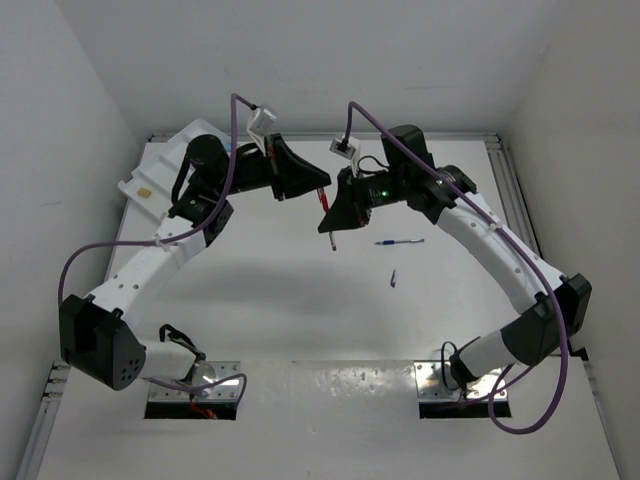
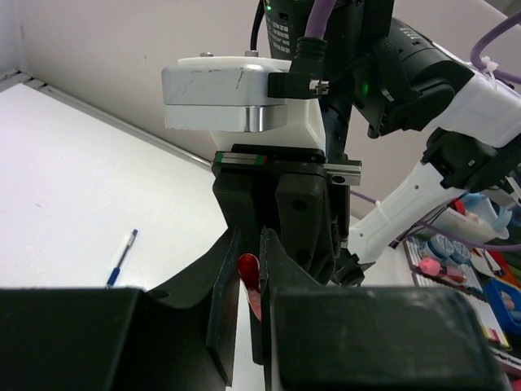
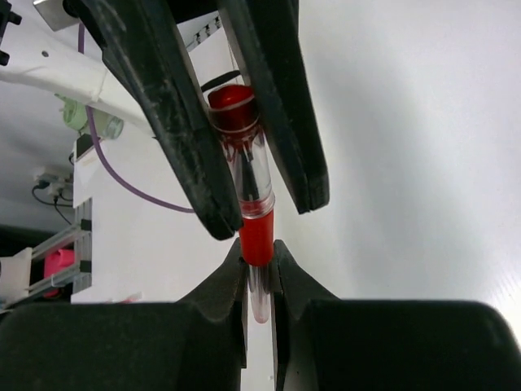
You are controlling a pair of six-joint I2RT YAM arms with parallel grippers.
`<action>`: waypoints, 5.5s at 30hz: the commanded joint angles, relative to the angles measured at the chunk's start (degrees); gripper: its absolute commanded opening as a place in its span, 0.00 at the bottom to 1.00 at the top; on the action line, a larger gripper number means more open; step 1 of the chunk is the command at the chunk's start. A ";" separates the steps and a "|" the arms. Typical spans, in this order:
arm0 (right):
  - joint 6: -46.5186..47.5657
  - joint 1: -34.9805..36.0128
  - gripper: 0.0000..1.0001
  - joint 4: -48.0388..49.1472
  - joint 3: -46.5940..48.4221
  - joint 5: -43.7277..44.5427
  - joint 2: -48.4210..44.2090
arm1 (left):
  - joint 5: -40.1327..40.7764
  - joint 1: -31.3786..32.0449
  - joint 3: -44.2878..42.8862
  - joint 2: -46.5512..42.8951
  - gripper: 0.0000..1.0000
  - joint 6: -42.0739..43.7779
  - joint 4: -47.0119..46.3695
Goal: Sort the stationery into containers
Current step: Close the pen cap on the pen, then place the pen in the storage box, then pick up the pen from the center of the board.
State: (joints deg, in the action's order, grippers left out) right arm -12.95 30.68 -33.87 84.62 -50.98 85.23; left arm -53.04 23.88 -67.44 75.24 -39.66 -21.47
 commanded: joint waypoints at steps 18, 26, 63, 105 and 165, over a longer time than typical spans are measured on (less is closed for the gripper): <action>3.28 -1.85 0.84 1.62 2.30 2.91 -2.70 | -5.24 -6.81 -3.75 -0.80 0.05 2.74 8.01; 6.79 -6.06 0.84 -2.25 1.34 2.64 -4.55 | 7.40 -28.16 -11.29 5.87 0.00 18.95 38.76; 11.98 -23.20 0.79 -6.74 -5.43 6.05 2.57 | 17.62 -50.33 -39.63 50.90 0.50 16.46 30.63; 75.53 -21.01 0.36 -28.01 8.99 42.89 34.47 | 9.62 -14.56 -8.24 10.71 0.55 62.43 52.51; 43.19 -35.94 0.00 -31.96 -2.94 21.28 12.25 | 42.90 20.13 6.81 13.50 0.59 24.13 32.63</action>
State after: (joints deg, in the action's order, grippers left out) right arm 35.38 -4.67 -63.66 86.87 -23.40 100.38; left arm -22.11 39.55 -58.19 84.62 -5.74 13.50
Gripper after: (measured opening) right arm 0.035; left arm 0.592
